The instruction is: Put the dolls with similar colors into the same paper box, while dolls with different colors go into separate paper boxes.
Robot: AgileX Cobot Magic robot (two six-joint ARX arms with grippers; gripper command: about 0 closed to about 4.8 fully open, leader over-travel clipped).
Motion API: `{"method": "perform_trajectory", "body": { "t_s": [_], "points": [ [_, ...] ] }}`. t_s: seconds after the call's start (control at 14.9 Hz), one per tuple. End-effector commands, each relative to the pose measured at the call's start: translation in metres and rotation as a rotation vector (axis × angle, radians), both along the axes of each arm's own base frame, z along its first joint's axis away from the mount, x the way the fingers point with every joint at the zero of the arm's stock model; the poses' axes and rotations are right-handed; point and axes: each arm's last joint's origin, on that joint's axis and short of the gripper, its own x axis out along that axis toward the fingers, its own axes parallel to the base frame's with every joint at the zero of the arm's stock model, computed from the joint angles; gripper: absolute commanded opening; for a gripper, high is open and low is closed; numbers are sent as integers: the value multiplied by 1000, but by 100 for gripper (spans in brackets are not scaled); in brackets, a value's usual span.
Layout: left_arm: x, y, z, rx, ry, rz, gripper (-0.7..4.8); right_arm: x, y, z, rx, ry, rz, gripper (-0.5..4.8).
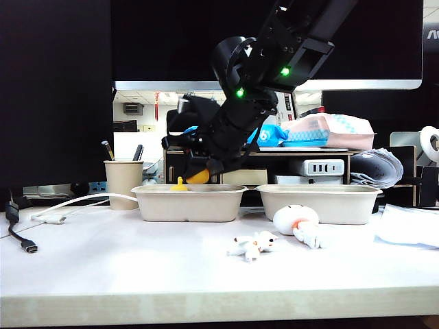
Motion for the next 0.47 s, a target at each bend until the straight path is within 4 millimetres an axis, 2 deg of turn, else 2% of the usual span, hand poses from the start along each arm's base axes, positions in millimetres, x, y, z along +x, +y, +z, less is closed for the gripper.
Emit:
{"method": "perform_trajectory", "body": {
  "t_s": [0.07, 0.13, 0.27, 0.34, 0.47],
  "points": [
    [0, 0, 1, 0, -8, -3, -5, -2, -1, 0, -28, 26, -6, 312],
    [0, 0, 1, 0, -8, -3, -5, -2, -1, 0, -29, 28, -5, 328],
    [0, 0, 1, 0, -8, -3, -5, -3, -2, 4, -22, 22, -2, 330],
    [0, 0, 1, 0, -8, -3, -5, -5, -3, 14, -16, 13, -3, 343],
    [0, 0, 1, 0, -8, -3, -5, -19, -11, 46, -22, 15, 4, 349]
  ]
}}
